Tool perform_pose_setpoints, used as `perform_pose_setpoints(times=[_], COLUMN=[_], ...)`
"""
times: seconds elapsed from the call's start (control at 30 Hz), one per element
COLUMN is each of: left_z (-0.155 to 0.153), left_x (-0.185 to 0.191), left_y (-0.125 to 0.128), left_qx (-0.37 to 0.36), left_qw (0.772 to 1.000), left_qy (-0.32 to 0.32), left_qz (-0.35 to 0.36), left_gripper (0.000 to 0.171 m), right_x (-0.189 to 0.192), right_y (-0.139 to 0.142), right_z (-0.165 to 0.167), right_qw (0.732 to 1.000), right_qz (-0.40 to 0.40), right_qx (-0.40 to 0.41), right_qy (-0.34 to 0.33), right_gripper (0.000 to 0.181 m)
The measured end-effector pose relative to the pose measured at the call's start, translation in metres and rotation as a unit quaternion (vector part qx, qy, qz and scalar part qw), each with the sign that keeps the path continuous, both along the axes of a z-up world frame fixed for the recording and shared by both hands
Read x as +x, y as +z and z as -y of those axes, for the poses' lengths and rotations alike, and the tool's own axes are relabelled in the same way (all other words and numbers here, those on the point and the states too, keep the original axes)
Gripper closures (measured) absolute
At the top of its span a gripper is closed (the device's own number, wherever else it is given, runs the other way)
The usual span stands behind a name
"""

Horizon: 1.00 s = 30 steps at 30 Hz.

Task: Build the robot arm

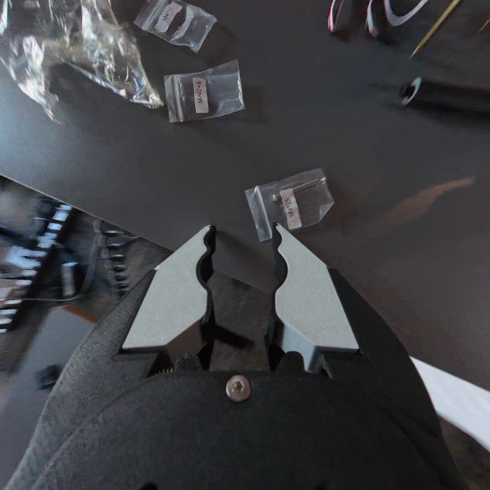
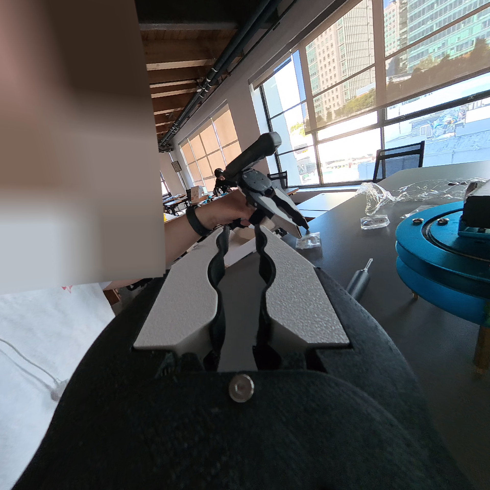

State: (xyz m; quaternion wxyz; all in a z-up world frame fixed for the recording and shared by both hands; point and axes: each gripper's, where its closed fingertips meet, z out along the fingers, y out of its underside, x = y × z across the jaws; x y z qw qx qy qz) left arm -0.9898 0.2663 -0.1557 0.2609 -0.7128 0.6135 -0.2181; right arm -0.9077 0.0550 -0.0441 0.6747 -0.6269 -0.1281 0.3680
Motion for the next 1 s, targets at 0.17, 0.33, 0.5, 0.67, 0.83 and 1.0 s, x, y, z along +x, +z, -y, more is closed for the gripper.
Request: perform_pose_setpoints(times=[0.17, 0.33, 0.5, 0.67, 0.83, 1.0], left_z=[0.004, -0.017, -0.025, -0.03, 0.002, 0.061], left_x=[0.015, 0.037, 0.051, 0.011, -0.107, -0.305], left_y=[-0.001, -0.001, 0.001, 0.029, 0.108, 0.116], left_qx=[0.023, 0.005, -0.034, -0.012, 0.098, 0.219], left_qw=[0.996, 0.993, 0.994, 0.995, 0.962, 0.894], left_qy=[-0.078, -0.114, -0.107, -0.036, 0.061, 0.294], left_qz=[-0.021, -0.015, 0.007, 0.094, 0.249, 0.257], left_gripper=[0.155, 0.156, 0.149, 0.14, 0.137, 0.108], right_x=[0.002, 0.003, -0.002, -0.002, -0.001, -0.004], right_y=[0.001, 0.002, 0.001, 0.0, -0.005, -0.009], right_z=[0.0, 0.001, 0.001, 0.001, -0.005, -0.009], right_qw=[1.0, 1.0, 1.0, 1.0, 0.999, 0.995], right_qz=[-0.02, -0.02, -0.001, 0.011, 0.043, 0.083], right_qx=[-0.007, -0.002, 0.001, 0.006, -0.002, 0.001], right_qy=[0.011, 0.01, 0.008, -0.001, -0.031, -0.063], right_gripper=[0.163, 0.163, 0.163, 0.163, 0.163, 0.157])
